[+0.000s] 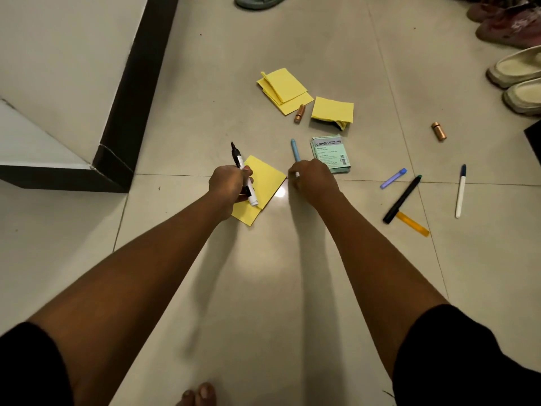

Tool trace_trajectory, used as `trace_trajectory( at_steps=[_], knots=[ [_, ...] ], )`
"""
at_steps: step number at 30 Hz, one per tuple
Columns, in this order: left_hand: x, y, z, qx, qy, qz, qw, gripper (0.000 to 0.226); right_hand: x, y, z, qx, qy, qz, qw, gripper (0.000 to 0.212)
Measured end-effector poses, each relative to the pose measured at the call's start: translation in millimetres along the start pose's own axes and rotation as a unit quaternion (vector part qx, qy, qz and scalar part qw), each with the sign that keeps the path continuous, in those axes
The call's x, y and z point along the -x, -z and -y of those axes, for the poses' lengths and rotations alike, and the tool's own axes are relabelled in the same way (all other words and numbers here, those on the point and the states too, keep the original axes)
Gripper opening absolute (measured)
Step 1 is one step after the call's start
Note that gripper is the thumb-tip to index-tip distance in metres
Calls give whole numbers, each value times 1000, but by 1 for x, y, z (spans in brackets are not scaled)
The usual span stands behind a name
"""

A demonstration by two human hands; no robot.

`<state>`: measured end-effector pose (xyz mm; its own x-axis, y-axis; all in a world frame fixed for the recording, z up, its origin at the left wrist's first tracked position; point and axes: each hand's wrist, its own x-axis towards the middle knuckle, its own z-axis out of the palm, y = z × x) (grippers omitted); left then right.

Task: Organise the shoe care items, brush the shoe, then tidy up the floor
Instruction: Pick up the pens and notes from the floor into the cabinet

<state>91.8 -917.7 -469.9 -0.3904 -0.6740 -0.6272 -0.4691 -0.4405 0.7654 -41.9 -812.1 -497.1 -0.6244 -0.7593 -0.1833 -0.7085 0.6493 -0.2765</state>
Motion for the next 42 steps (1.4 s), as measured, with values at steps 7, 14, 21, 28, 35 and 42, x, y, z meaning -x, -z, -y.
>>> trace_trajectory(
  at_steps=[7, 14, 21, 28, 35, 42],
  knots=[
    [6, -8, 9, 9, 28, 16, 999, 12, 29, 3, -10, 58, 5, -18, 998, 24],
    [18, -26, 19, 62, 73, 82, 992, 21, 39, 6, -14, 93, -9, -33, 995, 29],
    [17, -30, 19, 49, 42, 96, 993, 14, 45, 27, -22, -283, -165, -83, 941, 30],
    [28, -37, 6, 182, 102, 192, 959, 18, 84, 63, -5, -497, -198, 59, 843, 38],
    [41, -57, 3, 103, 77, 212, 969, 20, 101, 55, -14, -549, -179, 74, 813, 35],
    [30, -54, 12, 70, 37, 72, 994, 21, 94, 53, -129, -296, -322, -149, 887, 22]
  ],
)
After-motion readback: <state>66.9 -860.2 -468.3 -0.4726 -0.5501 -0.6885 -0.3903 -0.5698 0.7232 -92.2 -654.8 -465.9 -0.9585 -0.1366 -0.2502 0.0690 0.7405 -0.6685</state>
